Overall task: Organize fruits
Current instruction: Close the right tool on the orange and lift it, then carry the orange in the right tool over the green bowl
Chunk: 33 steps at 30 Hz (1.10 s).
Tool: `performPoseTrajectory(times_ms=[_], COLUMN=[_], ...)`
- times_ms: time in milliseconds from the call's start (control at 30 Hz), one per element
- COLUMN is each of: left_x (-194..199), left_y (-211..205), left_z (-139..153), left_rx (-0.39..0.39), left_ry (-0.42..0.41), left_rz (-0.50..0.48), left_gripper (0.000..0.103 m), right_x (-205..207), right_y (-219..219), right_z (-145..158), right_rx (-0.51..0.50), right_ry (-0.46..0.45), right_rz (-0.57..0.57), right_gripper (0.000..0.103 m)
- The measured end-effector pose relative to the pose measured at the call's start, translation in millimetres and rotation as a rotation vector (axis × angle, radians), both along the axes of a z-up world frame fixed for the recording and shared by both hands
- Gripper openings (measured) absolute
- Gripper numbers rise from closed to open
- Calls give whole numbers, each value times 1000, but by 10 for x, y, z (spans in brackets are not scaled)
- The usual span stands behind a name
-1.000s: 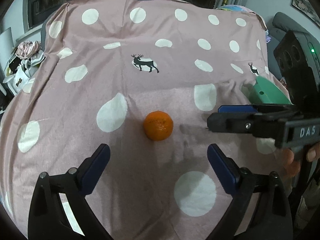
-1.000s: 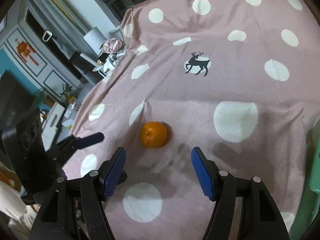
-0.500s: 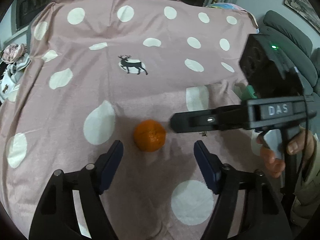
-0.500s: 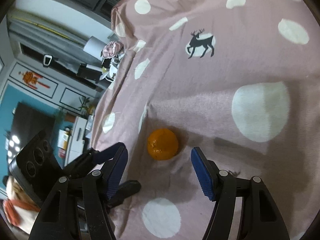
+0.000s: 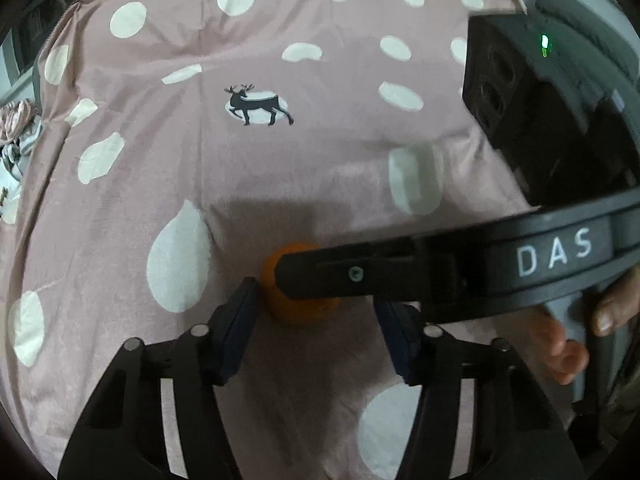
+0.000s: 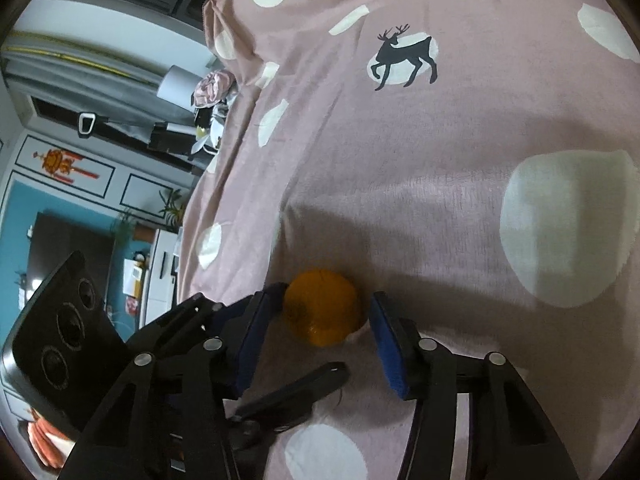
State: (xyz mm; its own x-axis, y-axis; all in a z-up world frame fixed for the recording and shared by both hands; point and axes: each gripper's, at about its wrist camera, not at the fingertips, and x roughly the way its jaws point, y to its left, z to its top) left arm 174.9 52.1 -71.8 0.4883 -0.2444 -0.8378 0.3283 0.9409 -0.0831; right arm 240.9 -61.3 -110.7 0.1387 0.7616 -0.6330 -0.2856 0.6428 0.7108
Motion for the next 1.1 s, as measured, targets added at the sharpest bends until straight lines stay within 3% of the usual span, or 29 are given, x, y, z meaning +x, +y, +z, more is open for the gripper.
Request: performPoseTrajectory(times_ms=[200, 500, 767, 833, 1100], left_x=[59, 110, 135, 134, -59], left_y=[-4, -32, -35, 8, -109], left_z=[-12, -40, -71, -70, 0], left_rx=[45, 117, 108, 66, 65], left_ry=[0, -8, 20, 28, 9], left_rz=[13, -5, -7, 9, -1], left_gripper=[43, 44, 43, 44, 43], right_x=[24, 29, -4, -15, -155], right_y=[41, 43, 25, -1, -59], right_z=[-58, -62, -29, -31, 34], right_rx=[-7, -23, -46, -37, -33], right_ry=[6, -29, -55, -57, -76], right_rz=[19, 29, 29, 26, 32], right_gripper=[48, 44, 44, 44, 43])
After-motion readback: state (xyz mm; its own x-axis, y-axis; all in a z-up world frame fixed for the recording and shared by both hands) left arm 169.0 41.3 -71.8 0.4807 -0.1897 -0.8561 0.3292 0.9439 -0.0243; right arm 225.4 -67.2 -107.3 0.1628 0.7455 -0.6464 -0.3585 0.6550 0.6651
